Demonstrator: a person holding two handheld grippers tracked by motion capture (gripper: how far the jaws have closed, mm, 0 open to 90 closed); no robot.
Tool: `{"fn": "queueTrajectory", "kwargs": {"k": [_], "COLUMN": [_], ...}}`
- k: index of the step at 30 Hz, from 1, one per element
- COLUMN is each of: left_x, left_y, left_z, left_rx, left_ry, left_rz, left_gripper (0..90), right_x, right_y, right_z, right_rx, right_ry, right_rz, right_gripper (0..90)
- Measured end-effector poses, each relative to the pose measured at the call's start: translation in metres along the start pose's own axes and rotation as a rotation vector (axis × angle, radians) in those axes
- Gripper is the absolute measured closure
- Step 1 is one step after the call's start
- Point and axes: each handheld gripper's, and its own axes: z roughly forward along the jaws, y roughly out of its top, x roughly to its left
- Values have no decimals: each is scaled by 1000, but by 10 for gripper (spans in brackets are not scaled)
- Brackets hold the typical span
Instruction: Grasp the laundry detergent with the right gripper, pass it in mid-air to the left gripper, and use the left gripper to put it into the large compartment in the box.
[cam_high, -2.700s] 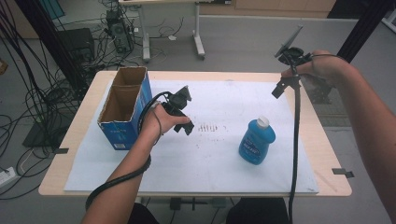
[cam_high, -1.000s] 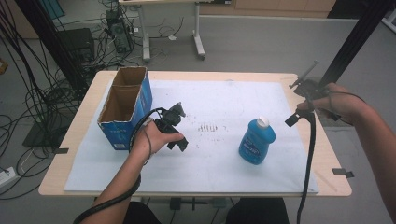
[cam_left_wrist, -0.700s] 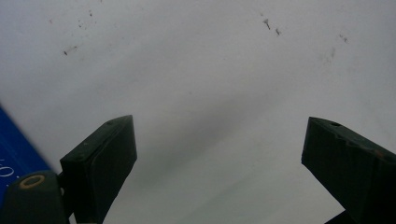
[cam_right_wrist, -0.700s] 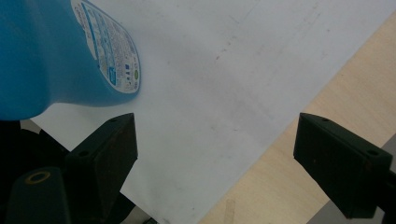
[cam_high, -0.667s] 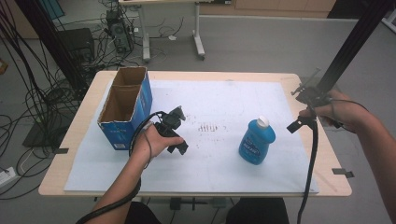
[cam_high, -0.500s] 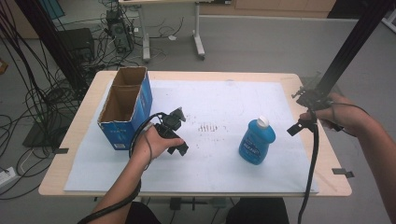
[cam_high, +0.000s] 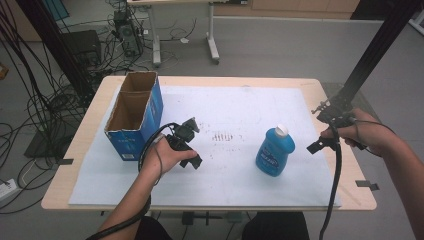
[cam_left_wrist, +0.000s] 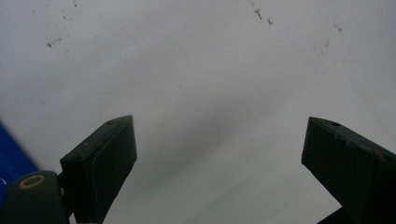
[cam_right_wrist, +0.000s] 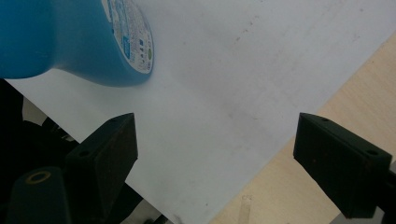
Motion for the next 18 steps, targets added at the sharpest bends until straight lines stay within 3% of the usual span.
{"fn": "queueTrajectory", "kwargs": {"k": [18], "left_x": [-3], "left_y": [-2], "left_z": [1], "left_rx": [9], "left_ry": [-12], "left_rz": [4], "left_gripper": [106], "right_x": [5], "right_y": [-24], "right_z": [15], "right_rx": [-10], "right_ry": [34], "right_rz": [13], "right_gripper": [131]}}
